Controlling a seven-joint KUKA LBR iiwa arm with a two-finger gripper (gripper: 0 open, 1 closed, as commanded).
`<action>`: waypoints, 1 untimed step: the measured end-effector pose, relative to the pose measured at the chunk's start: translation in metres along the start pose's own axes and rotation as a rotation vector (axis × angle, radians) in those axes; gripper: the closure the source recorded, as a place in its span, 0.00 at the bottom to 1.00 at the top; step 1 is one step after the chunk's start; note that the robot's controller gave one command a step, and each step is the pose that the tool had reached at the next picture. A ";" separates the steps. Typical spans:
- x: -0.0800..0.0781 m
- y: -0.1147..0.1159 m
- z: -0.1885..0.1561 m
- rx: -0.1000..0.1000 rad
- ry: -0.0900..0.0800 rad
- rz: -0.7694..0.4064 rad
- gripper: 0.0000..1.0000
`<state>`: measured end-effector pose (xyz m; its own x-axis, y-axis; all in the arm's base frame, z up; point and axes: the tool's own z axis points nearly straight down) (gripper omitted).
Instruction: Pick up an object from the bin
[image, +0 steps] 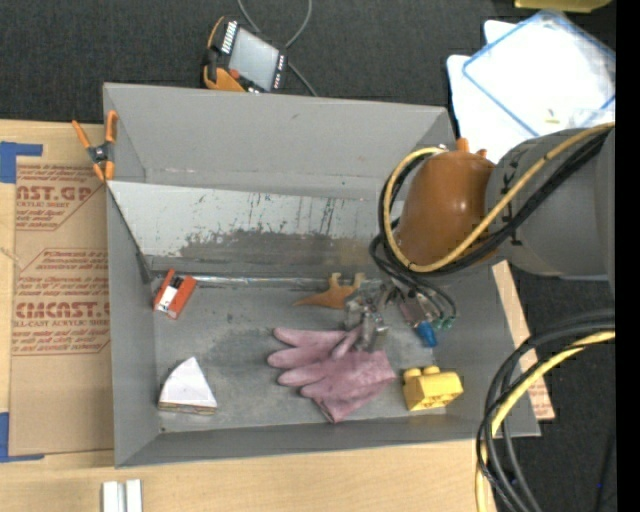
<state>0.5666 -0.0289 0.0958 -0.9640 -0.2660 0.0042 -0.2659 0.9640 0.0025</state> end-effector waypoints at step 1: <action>0.043 -0.037 -0.029 0.001 -0.001 0.049 1.00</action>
Offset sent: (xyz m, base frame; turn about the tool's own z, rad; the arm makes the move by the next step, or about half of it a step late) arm -0.0056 -0.0156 0.0244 -0.0021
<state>0.5351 -0.0764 0.1246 -0.9758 -0.2185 0.0038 -0.2185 0.9758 0.0016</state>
